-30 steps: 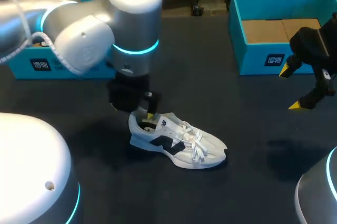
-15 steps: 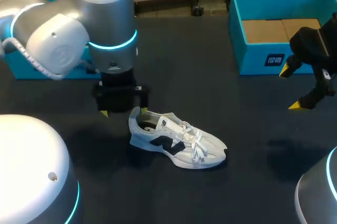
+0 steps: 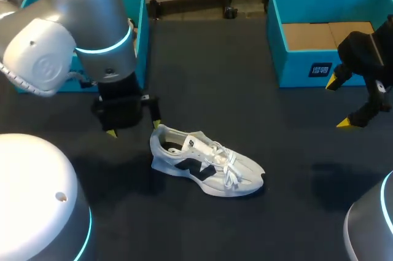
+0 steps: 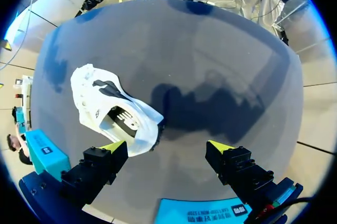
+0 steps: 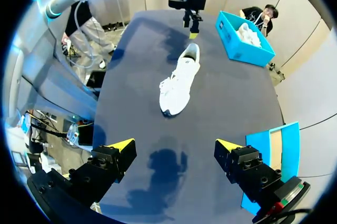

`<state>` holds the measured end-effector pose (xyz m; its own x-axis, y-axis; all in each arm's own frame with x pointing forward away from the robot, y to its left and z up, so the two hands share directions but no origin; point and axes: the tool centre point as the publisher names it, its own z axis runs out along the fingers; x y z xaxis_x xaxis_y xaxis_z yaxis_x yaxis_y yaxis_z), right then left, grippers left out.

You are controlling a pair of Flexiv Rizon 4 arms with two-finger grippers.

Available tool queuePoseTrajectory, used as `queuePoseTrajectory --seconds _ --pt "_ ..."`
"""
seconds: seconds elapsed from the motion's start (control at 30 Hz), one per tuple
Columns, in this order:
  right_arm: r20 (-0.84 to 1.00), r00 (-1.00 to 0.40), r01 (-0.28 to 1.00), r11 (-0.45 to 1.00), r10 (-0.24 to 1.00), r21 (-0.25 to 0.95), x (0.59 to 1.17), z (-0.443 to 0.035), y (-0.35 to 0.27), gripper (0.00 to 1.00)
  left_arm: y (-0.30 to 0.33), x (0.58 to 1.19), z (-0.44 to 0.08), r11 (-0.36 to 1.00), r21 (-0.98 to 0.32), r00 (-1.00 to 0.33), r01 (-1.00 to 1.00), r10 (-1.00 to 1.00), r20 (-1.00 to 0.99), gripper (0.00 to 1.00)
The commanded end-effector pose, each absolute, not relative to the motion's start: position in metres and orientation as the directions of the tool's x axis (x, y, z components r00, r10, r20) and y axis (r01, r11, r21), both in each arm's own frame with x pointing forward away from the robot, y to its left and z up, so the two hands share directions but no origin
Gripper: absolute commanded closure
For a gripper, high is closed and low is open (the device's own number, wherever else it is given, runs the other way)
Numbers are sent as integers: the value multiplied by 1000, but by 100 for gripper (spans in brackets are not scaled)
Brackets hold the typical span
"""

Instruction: Take the shoe out of the shoebox, open the shoe tongue, remove and reinsert the insole, then place the shoe into the shoebox

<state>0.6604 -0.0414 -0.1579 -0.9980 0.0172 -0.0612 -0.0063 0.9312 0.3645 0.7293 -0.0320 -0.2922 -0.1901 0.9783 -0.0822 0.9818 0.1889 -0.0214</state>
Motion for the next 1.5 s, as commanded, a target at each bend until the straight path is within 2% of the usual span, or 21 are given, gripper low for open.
queuePoseTrajectory --seconds 0.03,0.17,0.27,0.43,0.73,0.93,1.23,1.5 --pt "-57 -998 -6 932 16 361 663 -158 -40 0 -29 727 -293 187 -18 -188 982 977 -100 0" --pt "-57 -998 -6 932 16 361 663 -158 -40 0 -29 727 -293 187 -18 -188 982 977 -100 0" --pt "-57 -998 -6 932 16 361 663 -158 -40 0 -18 733 -293 274 -90 -282 957 956 -84 0" --pt "-57 -998 -6 932 16 361 663 -158 -40 0 -4 745 -288 356 -174 -380 918 915 -133 0" --pt "-57 -998 -6 932 16 361 663 -158 -40 0 19 757 -288 502 -403 -603 765 779 -173 0" --pt "-57 -998 -6 932 16 361 663 -158 -40 0 32 760 -306 572 -482 -710 664 685 -166 0" --pt "-57 -998 -6 932 16 361 663 -158 -40 0 48 763 -327 581 -641 -836 502 516 -186 0" --pt "-57 -998 -6 932 16 361 663 -158 -40 0 60 758 -342 572 -715 -896 401 407 -177 0"
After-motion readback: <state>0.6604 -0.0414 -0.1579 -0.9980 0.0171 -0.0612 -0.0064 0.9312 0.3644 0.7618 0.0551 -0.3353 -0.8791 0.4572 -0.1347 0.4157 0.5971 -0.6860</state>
